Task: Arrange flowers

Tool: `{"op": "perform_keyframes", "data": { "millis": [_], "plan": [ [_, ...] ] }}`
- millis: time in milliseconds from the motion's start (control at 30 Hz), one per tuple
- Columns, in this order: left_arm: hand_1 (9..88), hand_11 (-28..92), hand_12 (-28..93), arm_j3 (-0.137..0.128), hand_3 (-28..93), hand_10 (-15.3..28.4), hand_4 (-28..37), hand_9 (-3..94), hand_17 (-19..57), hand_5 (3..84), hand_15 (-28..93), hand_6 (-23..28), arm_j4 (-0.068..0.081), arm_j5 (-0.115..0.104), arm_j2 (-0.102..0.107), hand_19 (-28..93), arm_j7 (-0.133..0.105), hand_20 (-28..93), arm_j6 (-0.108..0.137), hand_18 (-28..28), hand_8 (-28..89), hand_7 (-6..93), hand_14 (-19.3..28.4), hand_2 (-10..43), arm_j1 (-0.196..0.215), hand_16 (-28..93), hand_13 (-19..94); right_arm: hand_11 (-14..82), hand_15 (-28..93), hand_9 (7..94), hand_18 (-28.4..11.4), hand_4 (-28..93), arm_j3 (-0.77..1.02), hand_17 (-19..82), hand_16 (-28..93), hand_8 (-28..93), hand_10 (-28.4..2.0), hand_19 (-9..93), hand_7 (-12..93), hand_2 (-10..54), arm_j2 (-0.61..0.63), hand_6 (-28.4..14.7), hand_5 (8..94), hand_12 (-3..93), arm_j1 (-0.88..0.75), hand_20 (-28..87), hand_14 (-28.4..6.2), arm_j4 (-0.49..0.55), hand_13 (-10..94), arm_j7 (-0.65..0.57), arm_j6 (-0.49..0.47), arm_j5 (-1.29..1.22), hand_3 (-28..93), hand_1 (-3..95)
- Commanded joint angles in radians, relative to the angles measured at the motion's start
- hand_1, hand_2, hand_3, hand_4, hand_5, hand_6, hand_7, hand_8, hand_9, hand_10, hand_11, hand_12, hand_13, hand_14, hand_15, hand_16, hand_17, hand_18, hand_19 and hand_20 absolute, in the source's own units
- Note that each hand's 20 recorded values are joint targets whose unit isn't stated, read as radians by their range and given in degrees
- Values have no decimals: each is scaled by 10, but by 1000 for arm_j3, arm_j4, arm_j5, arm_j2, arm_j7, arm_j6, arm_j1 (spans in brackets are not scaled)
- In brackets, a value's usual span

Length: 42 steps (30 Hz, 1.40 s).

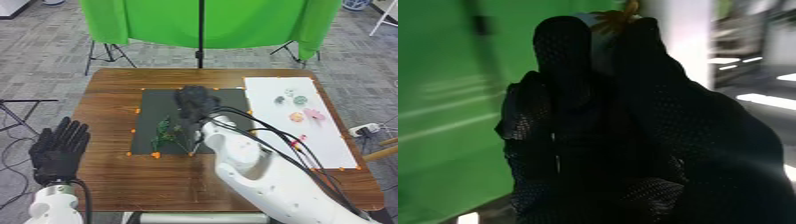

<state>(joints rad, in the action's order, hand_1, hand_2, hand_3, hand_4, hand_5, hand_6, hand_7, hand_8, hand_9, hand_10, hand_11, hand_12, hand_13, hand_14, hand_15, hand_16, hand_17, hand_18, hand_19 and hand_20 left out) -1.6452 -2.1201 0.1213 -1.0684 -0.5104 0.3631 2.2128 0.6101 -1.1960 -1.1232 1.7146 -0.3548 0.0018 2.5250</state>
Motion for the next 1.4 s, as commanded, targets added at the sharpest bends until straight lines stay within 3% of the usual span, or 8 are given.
{"op": "perform_keyframes", "data": {
  "millis": [33, 433, 600, 833, 967, 1100, 1233, 1400],
  "plan": [
    [266, 210, 86, 41, 810, 162, -283, 407, -54, 488, 326, 115, 16, -9, 45, 352, -12, 120, 16, 145, -93, 100, 167, 103, -38, -69, 305, 241, 441, 717, -177, -283, -127, 426, 394, 29, -148, 870, 455, -95, -142, -43, 671, 423, 75, 335, -68, -60, 712, 49, -62, 46, 717, 648],
    [267, 209, 86, 60, 809, 163, -283, 406, -54, 488, 327, 114, 14, -19, 82, 353, -20, 120, 31, 145, -93, 101, 167, 104, -55, -70, 305, 276, 400, 667, -162, -283, -112, 417, 377, -10, -151, 841, 404, -95, -252, -41, 650, 331, 20, 355, -56, -192, 689, 114, -127, 160, 721, 624],
    [267, 209, 86, 64, 809, 162, -283, 406, -55, 488, 328, 114, 18, -18, 82, 353, -19, 120, 29, 146, -93, 100, 167, 105, -58, -71, 306, 292, 391, 652, -161, -283, -92, 416, 371, -149, -162, 837, 273, -95, -265, -35, 679, 255, 11, 372, -54, -214, 680, 116, -146, 188, 720, 623],
    [267, 209, 86, 64, 810, 163, -283, 406, -55, 488, 327, 114, 17, -20, 79, 354, -28, 121, 25, 146, -93, 100, 167, 105, -56, -70, 305, 311, 390, 632, -166, -283, -99, 410, 369, -147, -176, 851, 222, -95, -259, -45, 675, 203, 18, 399, -54, -206, 667, 93, -160, 202, 727, 616],
    [266, 209, 86, 62, 809, 162, -283, 406, -55, 489, 327, 115, 13, -22, 76, 354, -31, 121, 22, 146, -93, 99, 167, 106, -48, -70, 305, 263, 454, 620, -204, -283, -92, 406, 366, -127, -178, 901, 147, -95, -258, -61, 650, 181, 11, 448, -69, -192, 646, 77, -221, 210, 735, 595],
    [267, 209, 86, 59, 809, 163, -283, 406, -55, 489, 328, 115, 15, -21, 67, 354, -25, 121, 20, 145, -92, 100, 167, 106, -45, -69, 305, 198, 538, 586, -237, -283, -97, 401, 335, -116, -190, 930, 120, -95, -240, -67, 617, 167, 10, 480, -104, -162, 609, 57, -223, 184, 793, 542],
    [267, 209, 86, 47, 809, 162, -283, 406, -55, 489, 328, 115, 13, -12, 15, 355, 1, 121, 13, 146, -93, 99, 168, 105, -24, -70, 305, 184, 583, 563, -245, -283, -2, 400, 303, -120, -194, 932, 129, -95, -228, -59, 593, 166, -44, 505, -122, -50, 592, 5, -279, 66, 824, 510],
    [266, 210, 86, 27, 810, 162, -283, 406, -55, 489, 327, 115, 5, -6, -7, 355, 12, 121, 7, 146, -93, 100, 168, 105, 3, -70, 305, 153, 644, 532, -256, -283, 166, 402, 204, -117, -201, 932, 118, -95, -137, -62, 554, 158, -97, 529, -153, 122, 571, -98, -229, -73, 879, 464]
  ]
}}
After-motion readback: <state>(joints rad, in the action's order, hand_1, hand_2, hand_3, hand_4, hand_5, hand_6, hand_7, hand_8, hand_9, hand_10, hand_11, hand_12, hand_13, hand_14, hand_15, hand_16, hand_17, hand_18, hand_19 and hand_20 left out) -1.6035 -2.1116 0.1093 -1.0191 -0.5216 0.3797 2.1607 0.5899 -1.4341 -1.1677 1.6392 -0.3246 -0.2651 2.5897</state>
